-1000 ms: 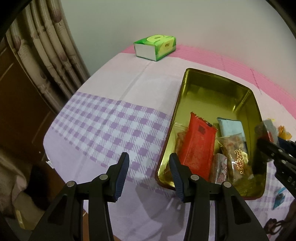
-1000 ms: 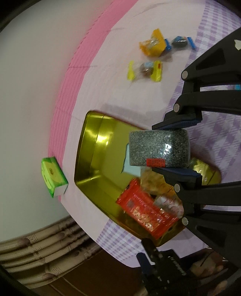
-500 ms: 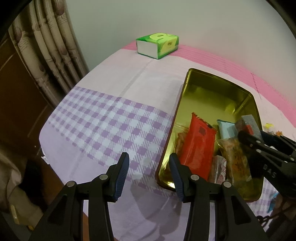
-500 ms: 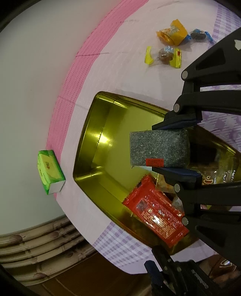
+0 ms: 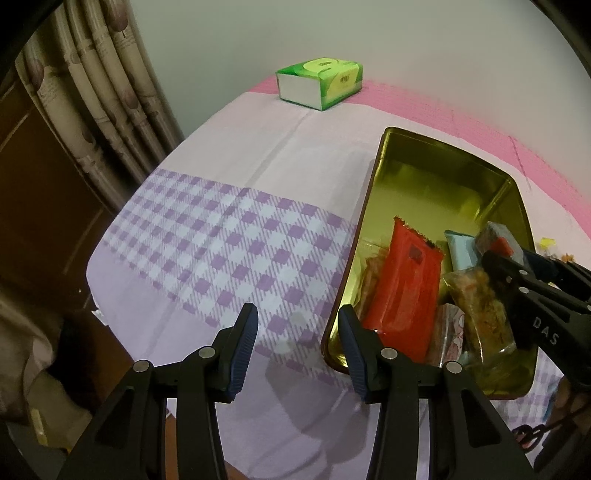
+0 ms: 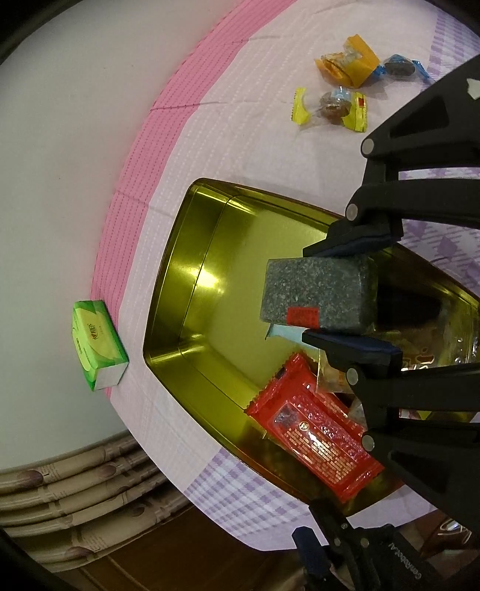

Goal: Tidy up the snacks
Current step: 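Open the right gripper to release the block in the tin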

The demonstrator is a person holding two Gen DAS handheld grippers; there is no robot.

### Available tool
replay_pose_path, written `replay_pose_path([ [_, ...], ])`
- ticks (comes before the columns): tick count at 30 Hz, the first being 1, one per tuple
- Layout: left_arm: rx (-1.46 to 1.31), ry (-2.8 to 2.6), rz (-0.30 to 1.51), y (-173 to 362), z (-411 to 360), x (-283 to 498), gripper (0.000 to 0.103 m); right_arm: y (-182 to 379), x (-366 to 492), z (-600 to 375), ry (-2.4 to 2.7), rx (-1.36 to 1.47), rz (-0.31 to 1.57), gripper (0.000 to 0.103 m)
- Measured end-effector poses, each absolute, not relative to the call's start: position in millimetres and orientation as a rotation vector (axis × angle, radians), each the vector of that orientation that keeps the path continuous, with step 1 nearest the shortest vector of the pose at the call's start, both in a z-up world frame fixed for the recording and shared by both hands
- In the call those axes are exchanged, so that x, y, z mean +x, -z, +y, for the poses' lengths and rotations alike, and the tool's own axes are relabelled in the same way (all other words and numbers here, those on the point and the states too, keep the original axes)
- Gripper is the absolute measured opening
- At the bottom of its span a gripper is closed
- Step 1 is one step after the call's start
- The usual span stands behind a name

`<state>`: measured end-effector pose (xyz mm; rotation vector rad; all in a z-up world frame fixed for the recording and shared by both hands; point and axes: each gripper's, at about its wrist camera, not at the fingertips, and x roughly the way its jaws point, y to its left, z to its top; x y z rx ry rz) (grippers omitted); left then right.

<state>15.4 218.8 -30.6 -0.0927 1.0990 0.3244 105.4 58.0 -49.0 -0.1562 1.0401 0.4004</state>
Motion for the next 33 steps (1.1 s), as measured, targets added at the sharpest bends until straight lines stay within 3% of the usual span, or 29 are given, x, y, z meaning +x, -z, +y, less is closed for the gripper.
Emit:
replay_pose_path([
  [20,-0.045,-0.331,1.097,29,213,15,0.047,27,87,35,-0.419,-0.083,0.995,0.041],
  [33,-0.022,-0.348,1.092,29,213,15,0.051,21,70,-77,-0.255,-0.049,0.998,0.044],
])
